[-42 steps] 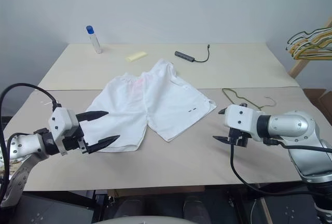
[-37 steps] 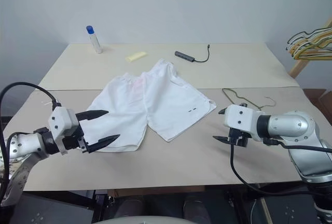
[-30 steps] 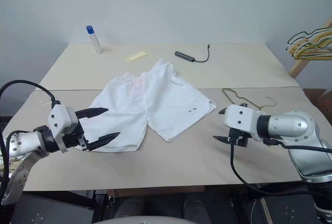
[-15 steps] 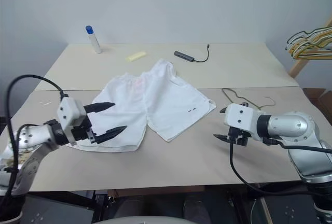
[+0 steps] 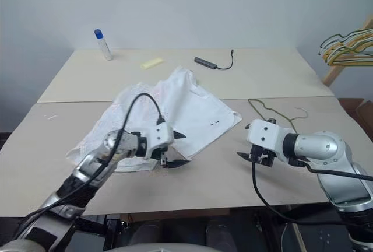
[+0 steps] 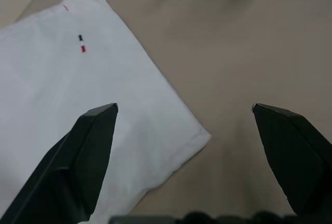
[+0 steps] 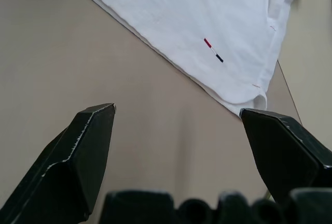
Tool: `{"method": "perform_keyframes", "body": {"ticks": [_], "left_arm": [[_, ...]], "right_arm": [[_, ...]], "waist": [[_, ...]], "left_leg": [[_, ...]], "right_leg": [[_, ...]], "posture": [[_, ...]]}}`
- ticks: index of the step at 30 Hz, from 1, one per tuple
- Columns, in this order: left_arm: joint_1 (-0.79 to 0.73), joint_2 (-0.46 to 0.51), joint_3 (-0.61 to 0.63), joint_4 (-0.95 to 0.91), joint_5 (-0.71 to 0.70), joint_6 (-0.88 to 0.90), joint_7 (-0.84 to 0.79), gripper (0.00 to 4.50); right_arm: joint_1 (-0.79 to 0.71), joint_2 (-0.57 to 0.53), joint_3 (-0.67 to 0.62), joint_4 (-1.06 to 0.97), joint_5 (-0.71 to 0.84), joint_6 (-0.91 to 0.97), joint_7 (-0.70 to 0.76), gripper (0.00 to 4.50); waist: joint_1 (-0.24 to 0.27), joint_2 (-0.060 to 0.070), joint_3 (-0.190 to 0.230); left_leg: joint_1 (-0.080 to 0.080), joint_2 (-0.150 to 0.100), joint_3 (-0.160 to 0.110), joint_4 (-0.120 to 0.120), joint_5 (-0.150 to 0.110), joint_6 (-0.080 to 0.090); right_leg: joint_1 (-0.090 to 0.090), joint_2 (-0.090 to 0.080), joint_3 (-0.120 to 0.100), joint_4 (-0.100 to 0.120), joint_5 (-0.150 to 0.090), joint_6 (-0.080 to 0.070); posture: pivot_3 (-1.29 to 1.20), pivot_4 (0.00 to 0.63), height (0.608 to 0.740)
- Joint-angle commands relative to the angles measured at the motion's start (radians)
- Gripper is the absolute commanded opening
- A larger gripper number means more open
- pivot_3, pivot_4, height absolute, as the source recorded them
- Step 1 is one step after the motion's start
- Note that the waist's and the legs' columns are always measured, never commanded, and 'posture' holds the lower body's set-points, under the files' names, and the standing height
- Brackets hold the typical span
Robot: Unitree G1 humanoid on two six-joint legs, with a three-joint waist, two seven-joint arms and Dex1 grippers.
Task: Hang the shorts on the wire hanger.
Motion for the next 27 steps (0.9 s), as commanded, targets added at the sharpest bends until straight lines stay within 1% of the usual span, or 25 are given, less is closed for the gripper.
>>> {"method": "perform_keyframes", "body": {"ticks": [1,3,6,10,13,18,19,21,24,26,27], "left_arm": [[-0.051,-0.029,-0.024,0.057,0.049,0.015,0.010,4.50],[-0.064,-0.044,-0.040,0.096,0.086,0.026,0.024,4.50],[-0.075,-0.060,-0.049,0.149,0.114,0.044,0.030,3.87],[-0.082,-0.075,-0.052,0.183,0.138,0.070,0.042,2.75],[-0.085,-0.071,-0.059,0.190,0.140,0.088,0.022,1.76],[-0.085,-0.071,-0.050,0.200,0.146,0.088,0.034,0.21],[-0.084,-0.066,-0.041,0.195,0.141,0.086,0.034,0.02],[-0.084,-0.055,-0.024,0.180,0.135,0.090,0.030,0.02],[-0.060,-0.008,0.001,0.106,0.116,0.089,0.000,0.02],[-0.022,0.057,0.028,0.018,0.084,0.091,-0.048,0.02],[0.008,0.107,0.050,-0.044,0.059,0.088,-0.089,0.02]], "right_arm": [[-0.015,-0.005,-0.024,-0.037,-0.001,0.015,-0.014,4.46],[-0.014,-0.006,-0.023,-0.040,-0.003,0.018,-0.016,4.46],[-0.013,-0.007,-0.025,-0.045,-0.005,0.026,-0.018,4.50],[-0.014,-0.011,-0.024,-0.044,-0.009,0.033,-0.017,4.50],[-0.014,-0.015,-0.023,-0.040,-0.013,0.029,-0.015,4.50],[-0.019,-0.014,-0.018,-0.034,-0.019,0.024,-0.014,4.50],[-0.020,-0.014,-0.017,-0.033,-0.021,0.023,-0.014,4.50],[-0.021,-0.013,-0.015,-0.031,-0.024,0.022,-0.013,4.50],[-0.024,-0.011,-0.012,-0.028,-0.029,0.022,-0.012,4.50],[-0.027,-0.010,-0.007,-0.024,-0.032,0.020,-0.011,4.50],[-0.030,-0.009,-0.004,-0.022,-0.033,0.019,-0.011,4.50]], "waist": [[-0.009,0.000,0.000],[-0.016,0.000,0.000],[-0.019,0.000,0.000],[-0.024,0.000,0.000],[-0.029,0.000,-0.001],[-0.036,0.001,-0.002],[-0.037,0.001,-0.002],[-0.037,0.001,-0.002],[-0.040,0.001,-0.002],[-0.042,0.001,-0.002],[-0.045,0.001,-0.002]], "left_leg": [[0.000,0.000,0.000,0.000,0.000,0.000],[0.000,0.000,0.000,0.000,0.000,0.000],[0.000,0.000,-0.001,0.000,0.000,0.001],[0.001,0.000,-0.001,0.001,0.000,0.001],[0.001,0.000,-0.001,0.001,0.000,0.001],[0.002,0.000,-0.001,0.001,0.000,0.001],[0.002,0.000,-0.001,0.001,0.000,0.001],[0.002,0.000,-0.001,0.000,0.000,0.001],[0.001,0.001,-0.001,0.000,0.000,0.001],[0.001,0.001,-0.001,0.000,0.000,0.001],[0.001,0.002,-0.001,0.000,0.000,0.001]], "right_leg": [[0.000,0.000,0.000,0.000,0.000,0.000],[0.000,0.000,0.000,0.000,0.000,0.000],[0.000,0.001,0.000,0.000,0.000,0.000],[0.001,0.001,0.000,0.000,0.000,0.001],[0.001,0.001,0.000,0.000,0.000,0.001],[0.002,0.001,0.000,0.000,0.000,0.001],[0.002,0.001,0.000,0.000,0.000,0.001],[0.002,0.001,0.000,0.000,0.000,0.001],[0.001,0.001,0.000,0.000,0.000,0.001],[0.001,0.002,0.001,0.000,0.000,0.001],[0.000,0.003,0.002,0.000,0.000,0.001]], "posture": [[-0.05,0.000,0.740],[-0.05,0.000,0.740],[-0.05,0.000,0.740],[-0.05,0.000,0.740],[-0.05,0.000,0.740],[-0.05,0.000,0.740],[-0.04,0.000,0.740],[-0.04,0.000,0.740],[-0.03,0.000,0.740],[-0.02,0.000,0.740],[-0.02,0.000,0.740]]}}
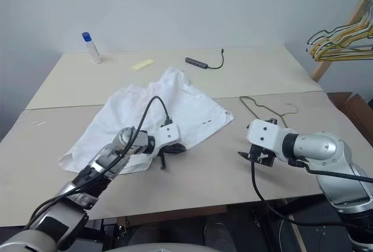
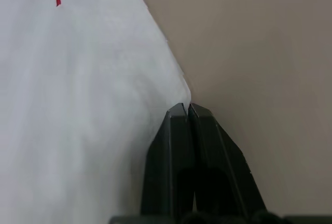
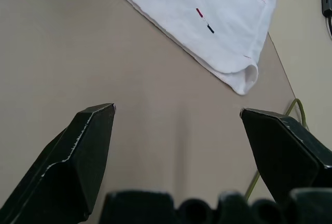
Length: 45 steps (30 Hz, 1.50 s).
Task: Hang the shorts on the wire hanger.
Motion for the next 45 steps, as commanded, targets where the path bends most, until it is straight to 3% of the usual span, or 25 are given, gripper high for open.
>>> {"method": "perform_keyframes", "body": {"ticks": [1,7,10,14,18,21,27,33,37,45], "left_arm": [[0.087,0.152,0.088,-0.197,-0.080,0.015,-0.121,0.02],[0.350,0.468,0.319,-0.391,-0.218,-0.146,-0.307,0.02],[0.461,0.569,0.423,-0.334,-0.207,-0.267,-0.331,0.02],[0.484,0.621,0.511,-0.144,-0.149,-0.423,-0.289,0.02],[0.398,0.603,0.517,0.014,-0.092,-0.520,-0.214,0.02],[0.348,0.611,0.498,0.096,-0.085,-0.574,-0.243,0.64],[0.355,0.657,0.505,0.058,-0.189,-0.574,-0.433,2.53],[0.413,0.704,0.603,-0.097,-0.501,-0.417,-0.658,4.46],[0.438,0.702,0.612,-0.179,-0.599,-0.344,-0.669,4.49],[0.393,0.402,0.346,-0.437,-0.339,-0.157,-0.218,4.49]], "right_arm": [[-0.030,-0.007,-0.007,-0.009,-0.005,-0.010,-0.001,4.50],[-0.054,0.005,0.021,0.009,-0.010,-0.023,0.003,4.50],[-0.068,0.011,0.036,0.022,-0.011,-0.035,0.006,4.50],[-0.084,0.017,0.049,0.040,-0.012,-0.052,0.015,4.50],[-0.099,0.017,0.058,0.057,-0.011,-0.069,0.023,4.50],[-0.103,0.015,0.060,0.062,-0.010,-0.074,0.023,4.50],[-0.080,0.003,0.040,0.044,-0.001,-0.069,0.024,4.50],[-0.059,0.001,0.029,0.022,0.004,-0.050,0.019,4.50],[-0.060,0.006,0.030,0.014,0.005,-0.039,0.014,4.50],[-0.048,0.011,0.025,-0.011,0.010,-0.018,0.003,4.50]], "waist": [[-0.005,0.000,0.000],[0.001,0.001,0.002],[0.016,0.001,0.003],[0.040,0.001,0.003],[0.057,0.001,0.004],[0.061,0.001,0.004],[0.059,0.001,0.004],[0.047,0.001,0.004],[0.038,0.001,0.004],[0.039,0.001,0.004]], "left_leg": [[0.000,0.000,0.000,-0.001,0.000,0.000],[0.000,0.001,0.001,-0.001,0.000,0.000],[0.001,0.001,0.002,-0.001,0.000,0.000],[0.001,0.001,0.002,-0.001,0.000,0.000],[0.000,0.002,0.002,-0.001,0.000,0.000],[-0.002,0.001,0.002,-0.001,0.000,0.000],[-0.002,0.002,0.002,-0.001,0.000,0.000],[-0.002,0.002,0.003,-0.001,0.000,0.000],[-0.002,0.002,0.002,-0.001,0.000,0.000],[-0.002,0.002,0.001,0.001,0.000,0.000]], "right_leg": [[-0.001,0.001,0.000,0.000,0.000,0.000],[-0.001,0.000,0.000,0.000,0.000,-0.001],[-0.001,-0.002,-0.001,0.000,-0.001,-0.001],[-0.001,-0.003,-0.003,0.000,-0.003,0.002],[-0.001,-0.003,-0.005,0.000,-0.003,0.000],[-0.002,-0.003,-0.004,0.000,-0.001,-0.002],[-0.003,-0.003,-0.004,0.001,-0.001,-0.002],[-0.003,-0.003,-0.004,0.001,-0.001,-0.002],[-0.003,-0.003,-0.004,0.001,-0.002,-0.002],[-0.001,-0.002,-0.004,0.001,-0.001,-0.001]], "posture": [[-0.02,0.000,0.740],[0.02,0.000,0.740],[0.04,0.000,0.740],[0.06,0.000,0.740],[0.06,0.000,0.740],[0.05,0.000,0.740],[0.03,0.000,0.740],[0.02,0.000,0.740],[0.01,0.000,0.740],[-0.01,0.000,0.740]]}}
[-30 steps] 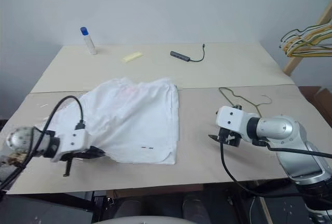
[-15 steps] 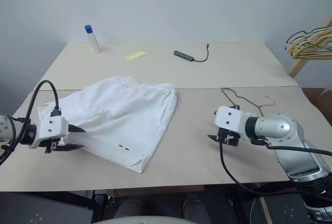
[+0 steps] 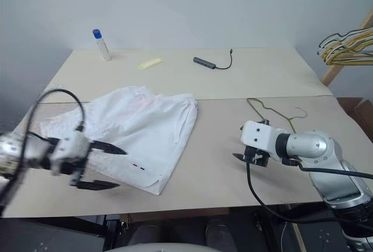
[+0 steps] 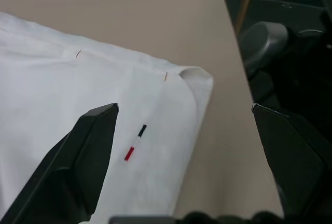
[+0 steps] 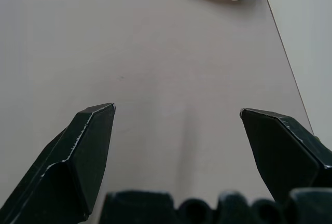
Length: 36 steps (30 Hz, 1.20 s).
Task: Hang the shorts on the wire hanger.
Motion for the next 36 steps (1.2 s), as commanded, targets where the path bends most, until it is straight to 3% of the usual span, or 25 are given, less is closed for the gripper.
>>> {"method": "perform_keyframes", "body": {"ticks": [1,3,8,15,18,29,30,36], "left_arm": [[-0.025,-0.091,-0.096,-0.112,0.121,0.089,0.198,4.49],[0.001,-0.130,-0.153,-0.131,0.199,0.099,0.265,4.49],[0.037,-0.172,-0.210,-0.183,0.225,0.200,0.329,4.49],[0.037,-0.163,-0.257,-0.173,0.323,0.274,0.396,4.49],[0.041,-0.184,-0.266,-0.182,0.303,0.299,0.400,3.84],[0.072,-0.183,-0.261,-0.184,0.290,0.254,0.383,0.22],[0.073,-0.180,-0.259,-0.181,0.289,0.249,0.380,0.02],[0.101,-0.147,-0.220,-0.193,0.243,0.224,0.332,0.02]], "right_arm": [[-0.008,-0.004,-0.041,-0.039,0.009,0.014,-0.012,4.50],[-0.001,-0.005,-0.045,-0.047,0.011,0.017,-0.012,4.50],[0.009,-0.006,-0.050,-0.048,0.006,0.013,-0.016,4.50],[-0.017,0.010,-0.036,-0.036,0.000,0.009,-0.023,4.50],[-0.019,0.009,-0.028,-0.025,-0.011,0.001,-0.025,4.50],[-0.031,0.014,-0.013,-0.007,-0.021,-0.010,-0.019,4.50],[-0.036,0.017,-0.008,-0.002,-0.023,-0.014,-0.017,4.50],[-0.109,0.059,0.097,0.101,-0.093,-0.118,-0.014,4.50]], "waist": [[-0.001,-0.001,0.000],[-0.003,-0.001,-0.001],[-0.010,-0.001,-0.001],[-0.009,-0.001,-0.001],[-0.006,-0.001,-0.001],[-0.005,-0.001,-0.001],[-0.005,-0.001,-0.001],[-0.009,-0.001,-0.001]], "left_leg": [[0.000,0.000,0.000,0.000,0.000,0.000],[0.000,0.000,0.000,0.000,0.000,0.000],[0.001,0.000,0.000,0.000,0.000,0.000],[0.002,0.000,0.000,0.000,0.000,0.000],[0.002,0.000,0.000,0.000,0.000,0.000],[0.003,0.000,0.000,0.000,0.000,0.000],[0.003,0.000,0.000,0.000,0.000,0.000],[0.003,0.000,0.000,0.000,0.000,0.000]], "right_leg": [[0.000,0.000,0.000,0.000,0.000,0.000],[0.000,0.000,0.001,0.000,0.000,0.000],[0.000,0.001,0.002,0.000,0.000,0.000],[0.001,0.001,0.002,0.000,0.000,0.000],[0.001,0.001,0.002,0.000,0.000,0.000],[0.001,0.001,0.002,0.000,0.000,0.000],[0.001,0.001,0.002,0.000,0.000,0.000],[0.001,0.001,0.002,0.000,0.000,0.000]], "posture": [[-0.01,0.000,0.740],[-0.02,0.000,0.740],[-0.02,0.000,0.740],[-0.02,0.000,0.740],[-0.02,0.000,0.740],[0.00,0.000,0.740],[0.01,0.000,0.740],[0.01,0.000,0.740]]}}
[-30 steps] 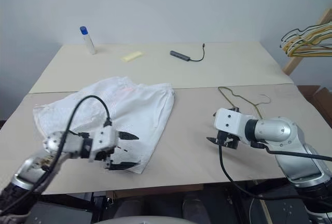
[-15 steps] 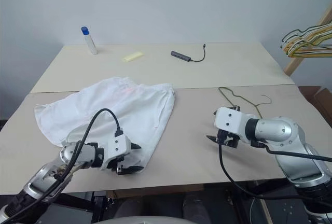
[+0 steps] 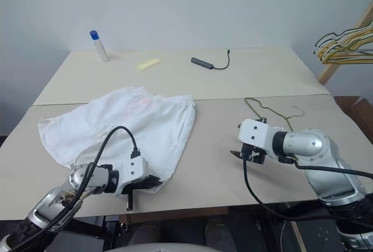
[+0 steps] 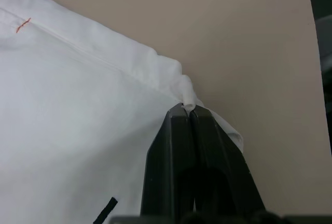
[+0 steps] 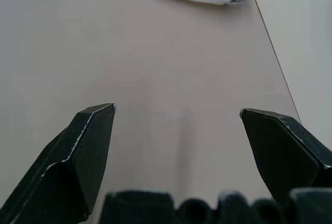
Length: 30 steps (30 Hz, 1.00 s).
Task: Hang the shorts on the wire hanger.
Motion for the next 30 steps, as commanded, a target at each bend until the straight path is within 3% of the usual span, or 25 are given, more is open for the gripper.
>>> {"method": "perform_keyframes", "body": {"ticks": [1,9,15,19,27,30], "left_arm": [[0.027,0.048,0.056,-0.025,-0.055,-0.017,-0.054,0.02],[0.145,0.202,0.329,-0.108,-0.268,-0.080,-0.244,0.02],[0.262,0.279,0.602,-0.125,-0.439,-0.075,-0.399,0.02],[0.339,0.307,0.745,-0.131,-0.460,-0.079,-0.471,0.02],[0.427,0.300,0.847,-0.175,-0.476,-0.064,-0.517,0.02],[0.428,0.299,0.850,-0.182,-0.477,-0.058,-0.507,0.00]], "right_arm": [[-0.068,0.029,0.076,0.080,-0.089,-0.107,-0.014,4.50],[-0.289,0.216,0.297,0.497,-0.361,-0.529,-0.170,4.50],[-0.445,0.337,0.361,0.790,-0.459,-0.753,-0.282,4.50],[-0.534,0.408,0.382,0.960,-0.503,-0.867,-0.356,4.50],[-0.663,0.518,0.406,1.190,-0.566,-1.031,-0.484,4.50],[-0.683,0.535,0.422,1.236,-0.582,-1.079,-0.482,3.91]], "waist": [[-0.003,0.000,0.000],[-0.014,0.000,0.001],[-0.018,-0.001,0.002],[-0.020,-0.001,0.002],[-0.017,0.000,0.002],[-0.014,0.000,0.002]], "left_leg": [[0.000,0.000,0.000,0.000,0.000,0.000],[0.000,0.001,0.000,-0.001,0.000,0.000],[0.000,0.000,0.000,-0.002,0.000,0.000],[0.001,0.000,0.000,-0.002,0.000,0.000],[0.002,0.000,-0.001,-0.003,0.000,-0.001],[0.003,0.000,-0.001,-0.003,0.000,-0.001]], "right_leg": [[0.000,0.000,0.000,0.000,0.000,0.000],[-0.001,0.000,0.000,0.000,0.000,-0.001],[-0.001,-0.001,-0.001,0.000,0.000,-0.002],[-0.001,-0.001,-0.001,0.002,0.000,-0.002],[-0.002,-0.001,-0.001,0.006,-0.001,-0.004],[-0.002,-0.001,-0.001,0.007,-0.001,-0.005]], "posture": [[0.02,0.000,0.740],[0.06,0.000,0.740],[0.09,0.000,0.740],[0.12,0.000,0.740],[0.15,0.000,0.740],[0.15,0.000,0.740]]}}
